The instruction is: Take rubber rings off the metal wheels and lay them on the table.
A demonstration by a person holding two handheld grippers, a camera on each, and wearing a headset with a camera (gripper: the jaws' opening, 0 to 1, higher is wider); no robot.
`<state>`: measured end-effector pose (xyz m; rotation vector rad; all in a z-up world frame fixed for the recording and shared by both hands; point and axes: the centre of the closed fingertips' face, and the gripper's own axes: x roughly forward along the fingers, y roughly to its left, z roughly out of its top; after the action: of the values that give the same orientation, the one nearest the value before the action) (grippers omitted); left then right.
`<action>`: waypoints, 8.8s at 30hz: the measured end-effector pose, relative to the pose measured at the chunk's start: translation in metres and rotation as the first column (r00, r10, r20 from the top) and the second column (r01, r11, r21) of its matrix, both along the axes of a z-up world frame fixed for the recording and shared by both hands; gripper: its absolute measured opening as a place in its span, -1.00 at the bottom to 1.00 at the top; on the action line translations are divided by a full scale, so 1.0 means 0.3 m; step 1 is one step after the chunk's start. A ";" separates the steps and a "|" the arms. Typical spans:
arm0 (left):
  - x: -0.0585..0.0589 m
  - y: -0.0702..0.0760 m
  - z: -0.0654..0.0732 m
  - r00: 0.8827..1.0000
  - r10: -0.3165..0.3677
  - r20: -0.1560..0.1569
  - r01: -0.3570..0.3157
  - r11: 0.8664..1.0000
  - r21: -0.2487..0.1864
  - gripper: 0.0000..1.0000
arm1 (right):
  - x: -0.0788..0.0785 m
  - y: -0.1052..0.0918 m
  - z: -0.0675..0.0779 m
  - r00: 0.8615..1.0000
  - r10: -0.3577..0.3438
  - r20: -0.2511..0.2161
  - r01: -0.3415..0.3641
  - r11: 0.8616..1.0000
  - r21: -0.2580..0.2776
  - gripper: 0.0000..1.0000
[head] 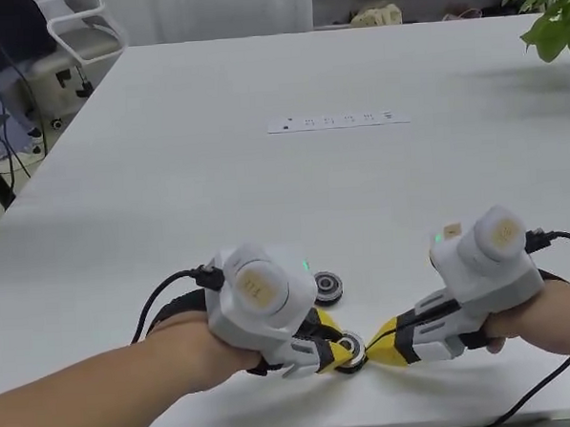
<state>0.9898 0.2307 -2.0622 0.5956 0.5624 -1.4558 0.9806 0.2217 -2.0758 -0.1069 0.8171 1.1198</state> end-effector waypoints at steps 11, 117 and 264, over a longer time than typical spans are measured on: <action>0.001 0.000 -0.001 1.000 0.001 0.004 -0.001 1.000 0.003 -0.86 | 0.007 -0.004 0.014 0.999 -0.036 -0.027 0.037 0.999 0.031 -1.00; 0.007 -0.004 0.000 1.000 0.008 0.003 -0.008 1.000 -0.025 -0.85 | -0.002 0.046 0.072 0.999 -0.032 0.002 0.032 0.994 0.101 -1.00; -0.010 0.420 0.291 0.963 0.262 -0.058 -0.268 0.939 -0.215 0.40 | 0.070 0.263 0.031 0.998 0.041 0.043 -0.043 0.998 0.039 -0.83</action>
<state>0.9869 0.3566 -1.9749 0.3090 0.4745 -1.2508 1.0016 0.3006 -2.0664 -0.1148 0.7574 1.1692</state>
